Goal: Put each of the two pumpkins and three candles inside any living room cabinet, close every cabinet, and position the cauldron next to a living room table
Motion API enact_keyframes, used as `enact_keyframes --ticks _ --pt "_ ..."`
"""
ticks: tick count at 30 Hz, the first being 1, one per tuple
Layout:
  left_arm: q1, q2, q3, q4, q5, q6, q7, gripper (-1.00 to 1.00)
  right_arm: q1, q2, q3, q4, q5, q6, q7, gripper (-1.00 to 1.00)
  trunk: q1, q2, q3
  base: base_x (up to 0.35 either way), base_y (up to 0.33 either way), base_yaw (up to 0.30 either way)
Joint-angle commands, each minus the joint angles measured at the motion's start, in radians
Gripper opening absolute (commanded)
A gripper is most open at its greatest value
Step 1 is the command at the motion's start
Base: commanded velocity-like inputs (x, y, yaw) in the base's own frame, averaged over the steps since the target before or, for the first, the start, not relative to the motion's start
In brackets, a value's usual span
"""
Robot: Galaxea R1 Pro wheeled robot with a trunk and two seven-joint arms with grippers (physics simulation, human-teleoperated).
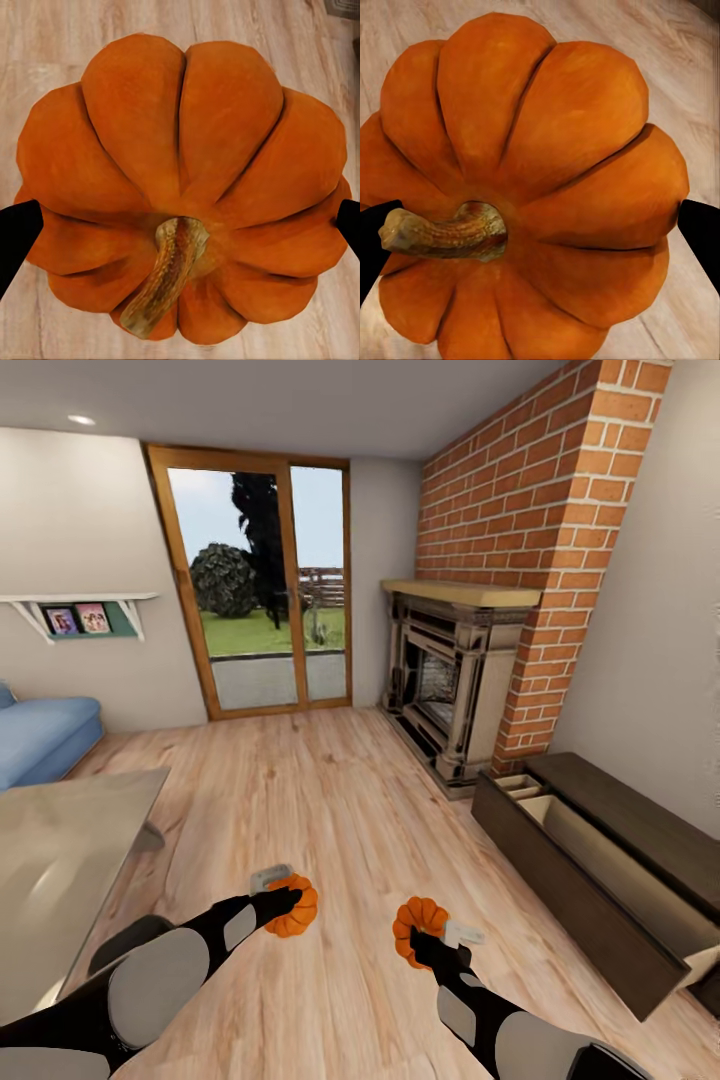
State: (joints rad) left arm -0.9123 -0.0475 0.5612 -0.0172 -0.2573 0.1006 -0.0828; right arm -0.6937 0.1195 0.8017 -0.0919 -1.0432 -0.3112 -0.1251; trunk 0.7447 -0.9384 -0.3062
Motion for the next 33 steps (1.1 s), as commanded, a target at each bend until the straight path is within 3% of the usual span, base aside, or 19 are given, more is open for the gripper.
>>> enact_keyframes --ticks 1,33 --pt "0.000 0.000 0.011 -0.003 -0.008 0.005 -0.003 -1.00 -0.001 0.000 0.010 -0.001 -0.001 -0.002 -0.005 -1.00 0.001 -0.001 -0.002 0.331 0.131 -0.247" --pt "0.000 0.000 0.011 -0.003 -0.008 0.005 -0.003 -1.00 -0.001 0.000 0.009 0.000 -0.002 -0.002 -0.005 -1.00 0.001 -0.001 0.010 0.329 0.096 -0.225"
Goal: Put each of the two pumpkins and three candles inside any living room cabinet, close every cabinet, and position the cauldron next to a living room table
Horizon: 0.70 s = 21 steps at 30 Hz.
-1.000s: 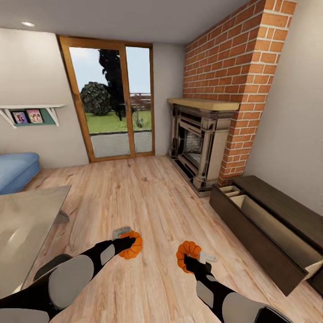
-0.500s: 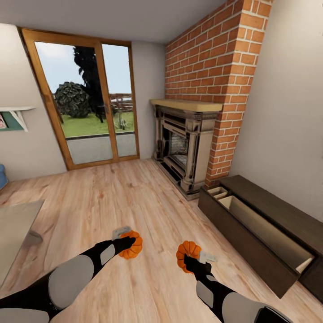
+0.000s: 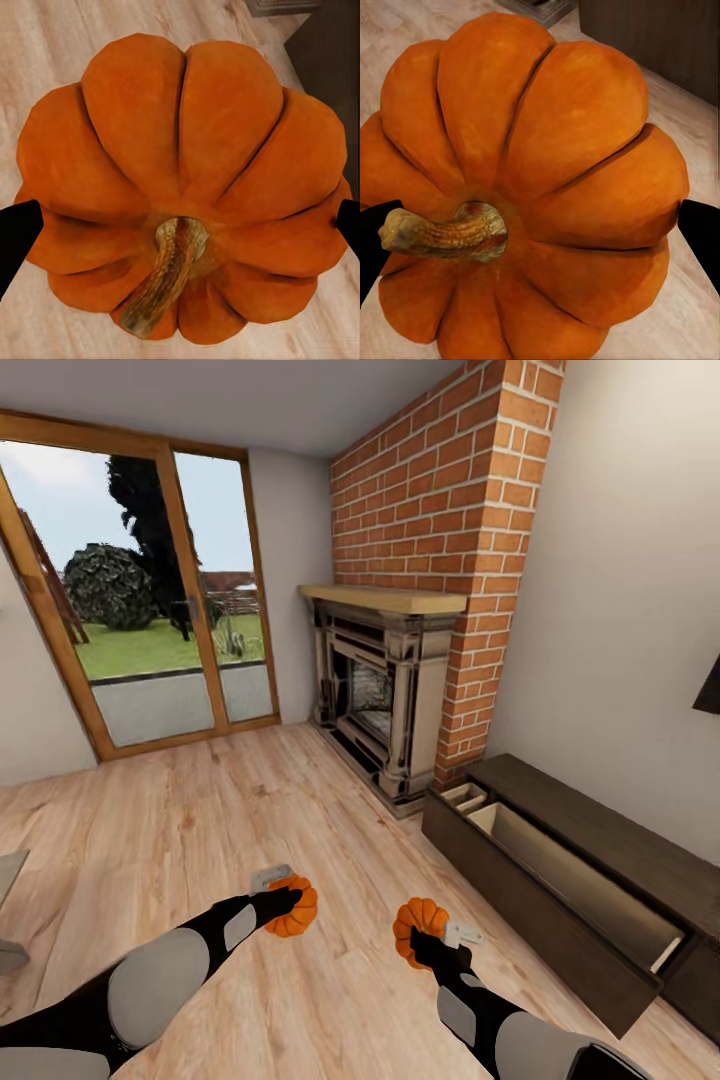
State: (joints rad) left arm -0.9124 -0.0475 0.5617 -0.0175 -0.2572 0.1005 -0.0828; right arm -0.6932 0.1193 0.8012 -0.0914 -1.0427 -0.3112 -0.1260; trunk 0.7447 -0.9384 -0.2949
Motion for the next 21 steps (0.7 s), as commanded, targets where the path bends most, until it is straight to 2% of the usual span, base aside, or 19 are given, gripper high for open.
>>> enact_keyframes --ticks 1,7,14,16,20,21 --pt "0.000 0.000 0.010 -0.002 -0.008 0.005 -0.003 -1.00 -0.001 0.000 0.010 -0.001 -0.002 -0.002 -0.004 -1.00 0.001 -0.001 0.000 0.327 0.141 -0.241" --pt "0.000 0.000 0.010 -0.002 -0.008 0.005 -0.003 -1.00 -0.001 0.000 0.010 -0.001 -0.002 -0.002 -0.004 -1.00 0.001 -0.001 0.004 0.327 0.144 -0.205" --pt "0.000 0.001 0.010 -0.003 -0.007 0.004 -0.005 -1.00 -0.002 0.000 0.014 -0.010 0.004 0.004 -0.004 -1.00 0.001 -0.001 0.005 0.327 0.142 -0.042" --pt "0.000 0.002 0.011 -0.003 -0.006 0.005 -0.005 -1.00 -0.002 -0.001 0.027 -0.024 0.016 0.006 -0.005 -1.00 0.001 -0.001 0.005 0.327 0.101 -0.006" --pt "0.000 0.004 0.014 -0.012 -0.003 0.040 -0.005 -1.00 -0.005 -0.008 0.061 -0.116 0.090 0.033 -0.012 -1.00 0.001 -0.001 0.005 0.327 0.040 -0.002" --pt "0.000 0.004 0.014 -0.033 -0.003 0.077 -0.004 -1.00 -0.007 -0.014 0.067 -0.155 0.122 0.067 -0.021 -1.00 0.001 -0.001 0.005 0.328 0.016 -0.001"
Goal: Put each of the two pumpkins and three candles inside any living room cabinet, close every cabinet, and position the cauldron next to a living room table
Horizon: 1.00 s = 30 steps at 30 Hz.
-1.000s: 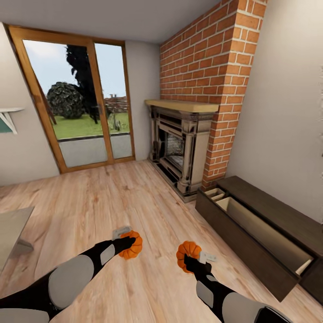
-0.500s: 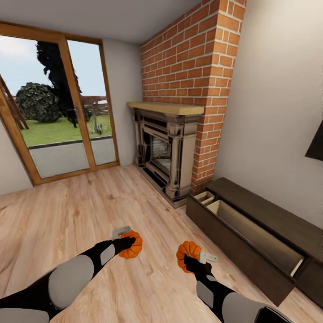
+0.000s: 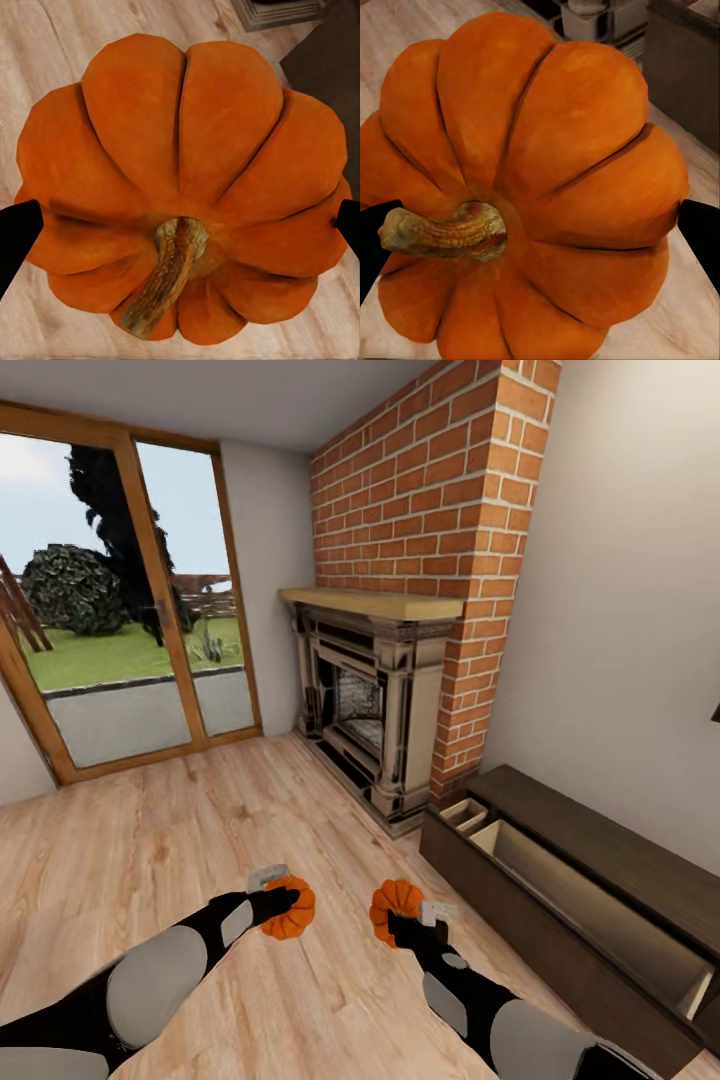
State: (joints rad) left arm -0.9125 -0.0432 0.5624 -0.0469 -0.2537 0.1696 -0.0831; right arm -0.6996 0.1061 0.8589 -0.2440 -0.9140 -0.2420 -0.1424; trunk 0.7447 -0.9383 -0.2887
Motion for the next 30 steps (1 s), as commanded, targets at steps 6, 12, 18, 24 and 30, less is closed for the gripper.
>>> enact_keyframes --ticks 6,12,18,24,30 --pt "0.000 -0.041 0.012 -0.343 -0.008 0.365 0.001 -1.00 -0.085 -0.088 0.013 -0.313 0.080 0.463 -0.212 -1.00 0.001 -0.001 -0.001 0.330 0.005 0.000" --pt "0.000 -0.081 -0.053 -0.698 -0.010 0.635 0.014 -1.00 -0.113 -0.255 -0.346 -0.732 0.052 0.996 -0.324 -1.00 0.001 -0.001 -0.001 0.331 0.000 0.000" --pt "0.000 -0.095 -0.076 -0.731 -0.006 0.660 0.015 -1.00 -0.113 -0.240 -0.406 -0.741 0.051 1.088 -0.326 -1.00 0.001 -0.001 -0.001 0.332 0.000 0.000" --pt "0.000 -0.099 -0.076 -0.731 -0.006 0.660 0.016 -1.00 -0.113 -0.238 -0.407 -0.742 0.052 1.090 -0.327 -1.00 0.001 -0.001 -0.001 0.332 0.000 0.000" --pt "0.000 -0.099 -0.076 -0.730 -0.006 0.660 0.016 -1.00 -0.112 -0.239 -0.408 -0.741 0.053 1.089 -0.352 -1.00 0.001 -0.001 0.000 0.321 0.000 -0.127"
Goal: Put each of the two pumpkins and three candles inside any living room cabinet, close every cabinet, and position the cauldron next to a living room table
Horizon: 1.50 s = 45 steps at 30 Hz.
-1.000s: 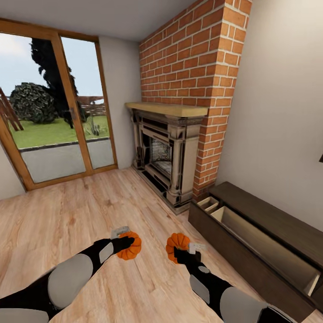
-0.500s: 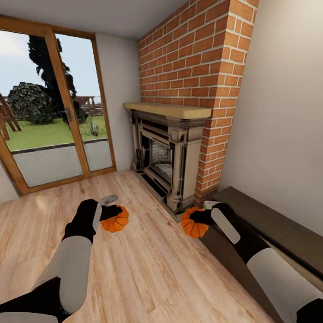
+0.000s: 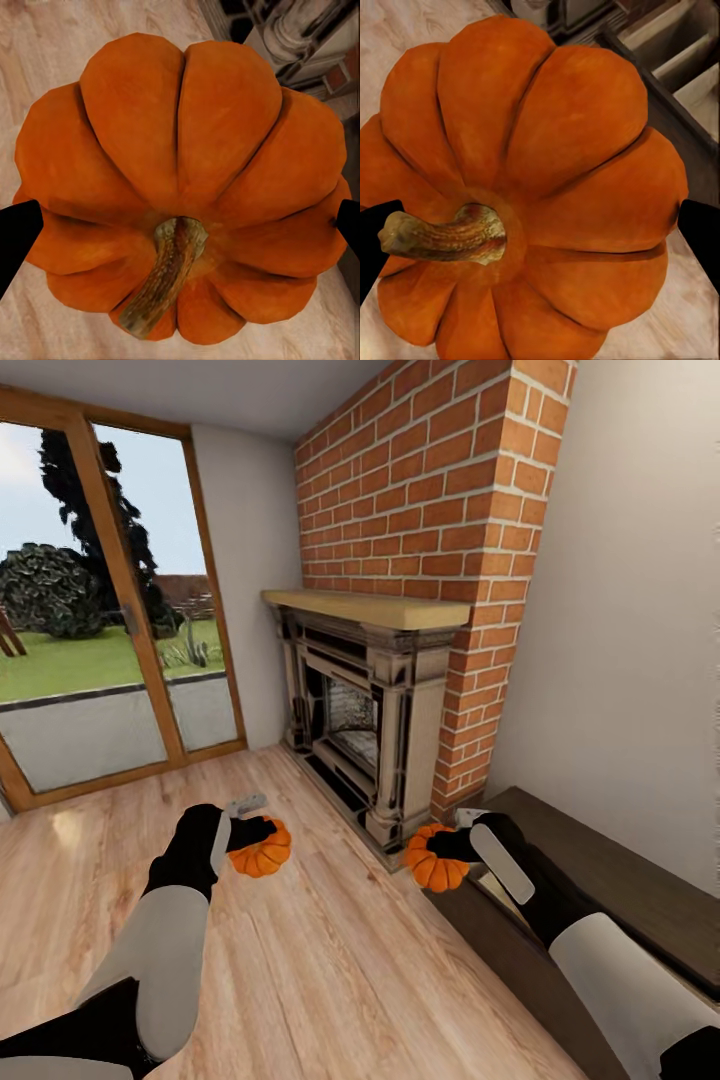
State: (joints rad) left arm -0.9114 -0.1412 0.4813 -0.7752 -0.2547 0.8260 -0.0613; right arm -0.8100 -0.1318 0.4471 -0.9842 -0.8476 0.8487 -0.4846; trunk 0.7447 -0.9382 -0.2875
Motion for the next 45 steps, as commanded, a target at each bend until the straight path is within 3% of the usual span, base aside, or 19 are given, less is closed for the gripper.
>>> enact_keyframes --ticks 1,20,27,33,38,42,45 --pt "-0.001 -0.001 0.005 0.001 -0.005 0.004 -0.006 -1.00 -0.002 -0.001 0.004 -0.001 -0.014 -0.002 -0.017 -1.00 0.001 -0.001 -0.001 0.186 0.000 -0.241" --pt "-0.001 -0.015 0.005 0.007 -0.005 0.004 -0.009 -1.00 0.000 -0.003 0.001 0.013 -0.016 -0.039 -0.028 -1.00 0.001 -0.001 0.008 0.055 0.029 -0.254" --pt "-0.001 -0.027 0.000 0.007 -0.006 0.004 -0.011 -1.00 0.000 -0.003 0.001 0.014 -0.016 -0.054 -0.085 -1.00 0.001 -0.001 0.012 0.244 0.146 -0.255" --pt "-0.001 -0.033 -0.089 0.007 -0.007 0.008 -0.012 -1.00 0.000 -0.001 0.002 0.041 -0.017 -0.102 -0.155 -1.00 0.001 -0.001 0.016 0.063 0.019 -0.256" --pt "-0.001 -0.033 -0.111 0.007 -0.008 0.010 -0.013 -1.00 0.001 -0.001 0.000 0.047 -0.018 -0.114 -0.169 -1.00 0.001 -0.001 0.020 0.005 0.001 -0.259" --pt "-0.001 -0.033 -0.196 0.007 -0.006 0.009 -0.014 -1.00 0.002 -0.003 -0.002 0.057 -0.018 -0.118 -0.170 -1.00 0.001 -0.001 0.023 0.001 0.000 -0.259" --pt "-0.001 -0.033 -0.225 0.007 -0.004 0.008 -0.015 -1.00 0.002 -0.003 -0.004 0.072 -0.018 -0.136 -0.171 -1.00 0.001 -0.001 0.026 0.000 0.000 -0.259"
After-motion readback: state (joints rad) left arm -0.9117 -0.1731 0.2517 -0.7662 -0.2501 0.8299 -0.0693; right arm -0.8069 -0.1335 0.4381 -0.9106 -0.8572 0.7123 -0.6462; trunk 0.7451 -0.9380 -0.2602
